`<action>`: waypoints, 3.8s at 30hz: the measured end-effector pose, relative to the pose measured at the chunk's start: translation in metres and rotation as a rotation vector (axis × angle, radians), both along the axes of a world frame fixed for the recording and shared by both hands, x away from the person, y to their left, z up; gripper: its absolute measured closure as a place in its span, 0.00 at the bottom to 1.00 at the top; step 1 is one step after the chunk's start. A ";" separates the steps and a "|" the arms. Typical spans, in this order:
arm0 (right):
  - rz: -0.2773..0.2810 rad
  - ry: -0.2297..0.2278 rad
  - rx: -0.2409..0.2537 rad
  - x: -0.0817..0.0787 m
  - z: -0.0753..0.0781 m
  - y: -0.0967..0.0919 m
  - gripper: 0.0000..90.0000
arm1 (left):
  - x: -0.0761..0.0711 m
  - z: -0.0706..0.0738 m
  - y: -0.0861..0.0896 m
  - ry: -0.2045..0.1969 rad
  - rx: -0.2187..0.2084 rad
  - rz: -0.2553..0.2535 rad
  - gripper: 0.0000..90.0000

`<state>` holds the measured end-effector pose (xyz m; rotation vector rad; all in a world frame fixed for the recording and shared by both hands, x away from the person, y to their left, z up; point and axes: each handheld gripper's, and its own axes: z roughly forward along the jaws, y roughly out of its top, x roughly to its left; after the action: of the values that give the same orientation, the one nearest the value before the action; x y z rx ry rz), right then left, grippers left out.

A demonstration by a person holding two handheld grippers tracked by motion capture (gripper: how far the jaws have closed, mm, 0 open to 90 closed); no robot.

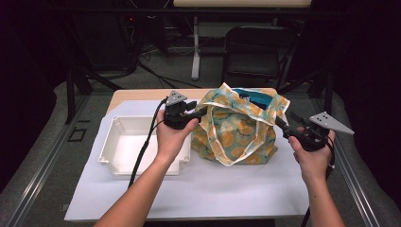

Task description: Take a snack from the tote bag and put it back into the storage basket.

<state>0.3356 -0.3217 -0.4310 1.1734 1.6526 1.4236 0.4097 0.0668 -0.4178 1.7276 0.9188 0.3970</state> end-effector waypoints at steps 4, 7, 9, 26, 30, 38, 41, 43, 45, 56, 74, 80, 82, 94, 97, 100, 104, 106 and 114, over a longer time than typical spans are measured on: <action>0.024 -0.001 -0.011 -0.005 -0.010 0.000 0.43 | 0.000 0.001 0.001 -0.010 -0.007 0.001 0.55; 0.046 -0.007 0.003 -0.008 -0.016 0.003 0.44 | 0.000 0.002 0.001 -0.008 -0.015 0.000 0.63; 0.066 -0.010 0.003 -0.010 -0.019 0.007 0.45 | 0.001 0.000 0.000 -0.002 -0.015 -0.006 0.73; 0.096 -0.013 -0.116 0.003 -0.036 0.043 0.44 | 0.005 -0.006 -0.001 0.046 0.007 -0.012 0.89; 0.078 -0.028 -0.074 0.004 -0.033 0.041 0.65 | 0.005 -0.004 0.002 0.046 0.003 -0.010 0.90; 0.084 -0.041 -0.036 0.000 -0.029 0.029 0.91 | 0.004 -0.004 0.006 0.042 0.001 -0.021 0.93; 0.094 -0.063 -0.017 -0.002 -0.022 0.026 0.91 | 0.003 -0.004 0.005 0.039 -0.004 -0.025 0.93; 0.097 -0.067 -0.011 -0.002 -0.020 0.025 0.90 | 0.003 -0.004 0.005 0.037 -0.001 -0.028 0.93; 0.087 -0.079 -0.005 -0.003 -0.017 0.024 0.90 | 0.003 -0.004 0.005 0.036 -0.005 -0.027 0.93; 0.034 -0.066 -0.033 -0.001 -0.010 0.023 0.98 | 0.002 -0.003 0.005 0.039 0.003 -0.048 0.99; 0.080 -0.031 -0.035 -0.001 -0.006 0.023 0.88 | -0.001 -0.001 0.002 0.010 0.026 -0.107 0.99; 0.027 -0.033 -0.066 0.004 -0.010 0.029 0.72 | -0.001 0.000 0.003 0.010 0.013 -0.098 0.99; 0.002 -0.031 -0.090 0.004 -0.011 0.029 0.65 | 0.000 0.001 0.005 0.008 0.009 -0.095 0.99; 0.026 0.000 -0.173 0.010 -0.028 0.032 0.91 | 0.002 -0.001 0.005 0.018 0.002 -0.089 0.98; 0.016 -0.009 -0.111 0.009 -0.025 0.027 1.00 | 0.002 -0.001 0.005 0.016 0.005 -0.088 0.99; 0.007 -0.039 -0.088 0.006 -0.018 0.022 1.00 | 0.002 -0.001 0.005 0.018 0.011 -0.093 0.99; 0.008 -0.071 -0.041 0.010 0.003 0.021 1.00 | 0.002 -0.002 0.002 0.016 -0.005 -0.088 0.99; 0.005 -0.093 -0.050 0.014 0.014 0.023 1.00 | 0.002 -0.001 0.000 0.014 -0.012 -0.086 0.99; -0.006 -0.125 -0.067 0.049 0.057 0.028 1.00 | 0.011 0.003 -0.004 0.036 -0.047 -0.080 0.98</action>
<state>0.3843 -0.2933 -0.3738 1.0297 1.5966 1.3977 0.4205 0.0629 -0.4149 1.7273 0.8749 0.2907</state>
